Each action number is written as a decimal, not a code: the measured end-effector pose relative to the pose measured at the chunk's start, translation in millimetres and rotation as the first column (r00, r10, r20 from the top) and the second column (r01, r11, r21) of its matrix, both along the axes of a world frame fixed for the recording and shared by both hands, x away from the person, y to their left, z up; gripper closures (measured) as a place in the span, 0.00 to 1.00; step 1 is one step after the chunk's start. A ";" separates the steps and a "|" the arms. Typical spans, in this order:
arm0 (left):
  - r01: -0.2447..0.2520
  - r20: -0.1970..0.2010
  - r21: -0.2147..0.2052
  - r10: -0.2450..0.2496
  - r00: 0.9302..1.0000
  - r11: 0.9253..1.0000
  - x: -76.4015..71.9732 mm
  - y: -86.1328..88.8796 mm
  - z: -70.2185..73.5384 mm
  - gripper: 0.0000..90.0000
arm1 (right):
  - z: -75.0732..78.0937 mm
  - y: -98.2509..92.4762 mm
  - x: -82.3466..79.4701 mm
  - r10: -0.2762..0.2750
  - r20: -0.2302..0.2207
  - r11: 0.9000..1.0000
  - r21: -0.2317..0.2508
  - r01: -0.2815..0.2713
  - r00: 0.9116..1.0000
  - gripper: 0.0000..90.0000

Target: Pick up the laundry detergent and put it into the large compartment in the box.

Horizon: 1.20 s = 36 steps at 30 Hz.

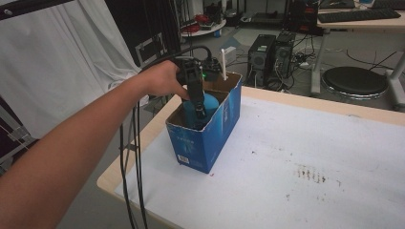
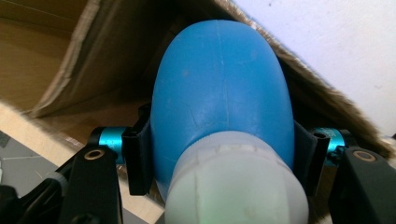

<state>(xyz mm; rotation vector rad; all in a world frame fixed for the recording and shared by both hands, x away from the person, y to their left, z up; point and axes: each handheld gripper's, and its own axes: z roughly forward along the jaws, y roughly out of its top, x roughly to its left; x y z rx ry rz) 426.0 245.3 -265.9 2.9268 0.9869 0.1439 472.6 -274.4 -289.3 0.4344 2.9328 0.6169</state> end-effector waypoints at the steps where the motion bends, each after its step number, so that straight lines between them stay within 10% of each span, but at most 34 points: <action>1: 0.006 -0.004 0.005 -0.006 1.000 1.000 0.1 0.1 -2.7 0.42 | -0.4 -0.6 -0.2 -0.001 0.001 1.000 0.000 0.001 1.000 0.02; 21: -0.024 0.013 -0.027 0.024 1.000 0.999 0.4 7.4 -9.0 0.38 | -1.5 -1.5 -2.5 -0.006 -0.003 1.000 -0.001 0.006 1.000 0.02; 36: -0.042 0.095 -0.142 0.056 0.994 0.989 -16.5 15.9 35.7 0.25 | 2.6 -2.5 -7.4 -0.007 0.009 1.000 0.004 0.007 1.000 0.02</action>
